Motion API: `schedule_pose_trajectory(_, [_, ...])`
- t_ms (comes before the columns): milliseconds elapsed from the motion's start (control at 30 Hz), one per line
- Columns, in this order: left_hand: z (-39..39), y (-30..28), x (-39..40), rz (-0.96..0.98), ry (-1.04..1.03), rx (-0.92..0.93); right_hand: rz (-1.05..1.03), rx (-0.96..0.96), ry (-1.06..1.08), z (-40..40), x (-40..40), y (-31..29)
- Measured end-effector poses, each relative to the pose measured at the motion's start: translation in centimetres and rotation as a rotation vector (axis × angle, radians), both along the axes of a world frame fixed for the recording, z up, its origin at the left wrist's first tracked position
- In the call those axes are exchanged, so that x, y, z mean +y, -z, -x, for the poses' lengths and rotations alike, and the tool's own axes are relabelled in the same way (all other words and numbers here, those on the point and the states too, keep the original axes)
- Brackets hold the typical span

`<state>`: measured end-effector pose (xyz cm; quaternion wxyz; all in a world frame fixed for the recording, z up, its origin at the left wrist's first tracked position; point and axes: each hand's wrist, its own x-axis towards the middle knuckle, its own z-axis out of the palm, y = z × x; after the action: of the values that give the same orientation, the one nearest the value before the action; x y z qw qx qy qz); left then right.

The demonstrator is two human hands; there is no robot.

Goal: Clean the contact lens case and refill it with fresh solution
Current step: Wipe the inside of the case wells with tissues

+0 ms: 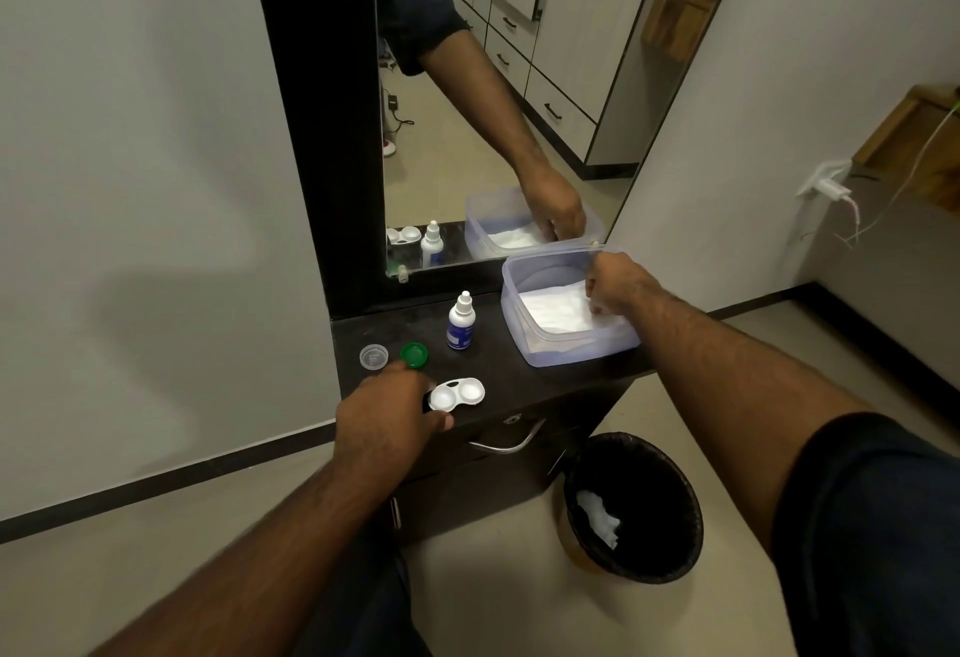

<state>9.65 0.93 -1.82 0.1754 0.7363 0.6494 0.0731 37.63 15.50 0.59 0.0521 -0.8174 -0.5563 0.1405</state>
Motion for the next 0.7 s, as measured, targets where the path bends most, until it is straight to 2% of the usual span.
schedule_pose_trajectory(133, [0.1, 0.1, 0.0, 0.003, -0.002, -0.006, -0.013, -0.064, -0.137, -0.1, -0.7, -0.5])
schedule_pose_trajectory(267, [0.0, 0.0, 0.0, 0.01, -0.004, -0.01, -0.07, -0.023, -0.243, 0.5, -1.2, -1.1])
schedule_pose_trajectory(433, [0.1, 0.2, -0.2, 0.006, -0.013, -0.017, 0.107, 0.066, -0.237, 1.9, -1.4, -0.8])
schedule_pose_trajectory(533, [0.2, 0.4, -0.1, 0.005, -0.02, -0.027, 0.069, 0.072, -0.204, 2.4, -1.3, -0.5])
schedule_pose_trajectory(700, [0.3, 0.6, 0.0, -0.01, -0.024, -0.019, 0.102, 0.001, -0.332, 2.1, -1.1, -1.6])
